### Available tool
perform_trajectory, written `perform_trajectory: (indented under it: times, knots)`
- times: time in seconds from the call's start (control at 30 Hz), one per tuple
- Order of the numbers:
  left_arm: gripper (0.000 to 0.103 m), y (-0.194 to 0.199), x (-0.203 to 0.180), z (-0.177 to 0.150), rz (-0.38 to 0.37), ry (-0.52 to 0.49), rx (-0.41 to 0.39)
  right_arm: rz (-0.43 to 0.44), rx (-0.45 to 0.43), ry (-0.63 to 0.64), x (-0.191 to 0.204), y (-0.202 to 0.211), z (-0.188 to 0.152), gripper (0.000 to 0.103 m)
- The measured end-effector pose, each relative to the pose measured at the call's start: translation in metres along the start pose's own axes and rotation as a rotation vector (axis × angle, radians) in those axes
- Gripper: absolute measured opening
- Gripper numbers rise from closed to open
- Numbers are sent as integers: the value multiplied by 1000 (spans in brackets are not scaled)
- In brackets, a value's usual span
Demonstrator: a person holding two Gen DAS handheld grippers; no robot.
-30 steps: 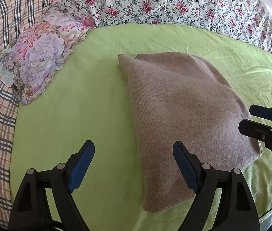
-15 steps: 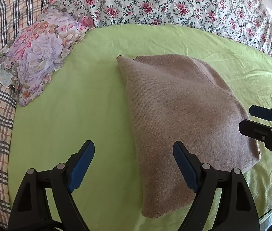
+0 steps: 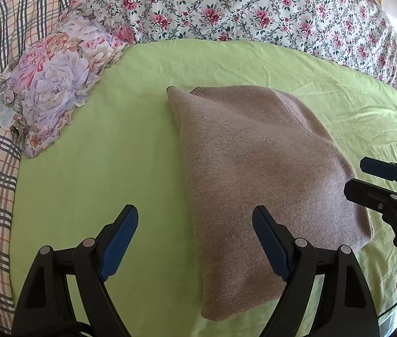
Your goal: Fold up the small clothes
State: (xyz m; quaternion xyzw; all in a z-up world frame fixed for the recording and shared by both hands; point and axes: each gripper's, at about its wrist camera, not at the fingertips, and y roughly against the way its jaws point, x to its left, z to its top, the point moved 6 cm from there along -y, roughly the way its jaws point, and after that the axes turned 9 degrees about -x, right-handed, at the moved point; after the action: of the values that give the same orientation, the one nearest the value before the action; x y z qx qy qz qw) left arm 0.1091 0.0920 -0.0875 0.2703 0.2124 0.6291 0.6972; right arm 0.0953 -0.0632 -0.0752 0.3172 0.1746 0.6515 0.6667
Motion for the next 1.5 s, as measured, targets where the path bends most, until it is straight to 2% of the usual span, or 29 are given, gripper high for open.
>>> perform_trajectory:
  times: [1.5]
  knots:
    - [84, -9, 1, 8, 12, 13, 1, 8, 2, 0, -11, -7, 8, 79]
